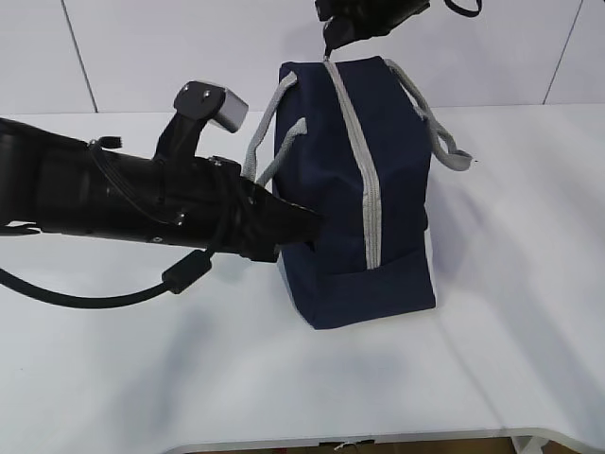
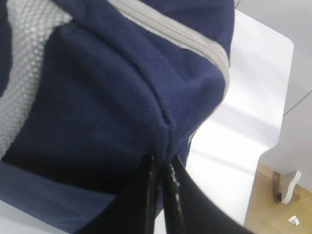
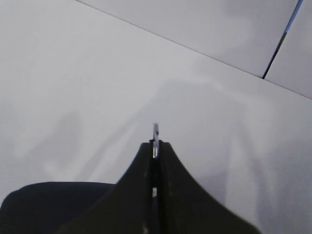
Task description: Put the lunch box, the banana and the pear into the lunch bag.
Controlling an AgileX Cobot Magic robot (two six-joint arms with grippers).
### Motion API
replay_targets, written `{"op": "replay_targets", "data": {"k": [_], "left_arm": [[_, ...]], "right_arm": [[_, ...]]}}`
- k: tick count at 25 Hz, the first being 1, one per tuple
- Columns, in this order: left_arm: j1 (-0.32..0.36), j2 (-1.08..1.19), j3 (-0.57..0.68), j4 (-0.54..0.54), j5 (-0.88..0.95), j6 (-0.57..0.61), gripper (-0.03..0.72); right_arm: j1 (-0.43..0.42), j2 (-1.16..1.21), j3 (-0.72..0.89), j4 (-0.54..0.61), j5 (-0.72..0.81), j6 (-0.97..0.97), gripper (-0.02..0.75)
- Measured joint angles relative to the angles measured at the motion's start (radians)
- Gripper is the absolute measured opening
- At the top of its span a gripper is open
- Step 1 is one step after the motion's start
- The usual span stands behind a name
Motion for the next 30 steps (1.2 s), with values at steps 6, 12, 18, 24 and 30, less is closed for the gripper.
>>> {"op": "replay_targets", "data": {"k": [6,12,18,24,30], "left_arm": [[0.0,0.0,0.006,-0.008,-0.002,0.0,-0.015],[0.0,0.0,0.006,-0.008,-0.008,0.0,-0.015],[0.055,0.0,0.009,-0.002,-0.01,0.004,-0.015],[0.159,0.0,0.01,0.007,-0.012,0.004,-0.015],[0.237,0.0,-0.035,0.024,-0.039,0.007,-0.015]], "right_arm": [[0.0,0.017,0.0,0.0,-0.035,0.006,0.018],[0.0,0.019,0.0,-0.025,-0.031,0.006,0.018],[0.0,0.019,-0.023,-0.141,0.075,0.006,0.018],[0.0,0.017,-0.032,-0.213,0.236,-0.047,0.018],[0.0,-0.008,-0.036,-0.159,0.273,-0.058,0.018]]}}
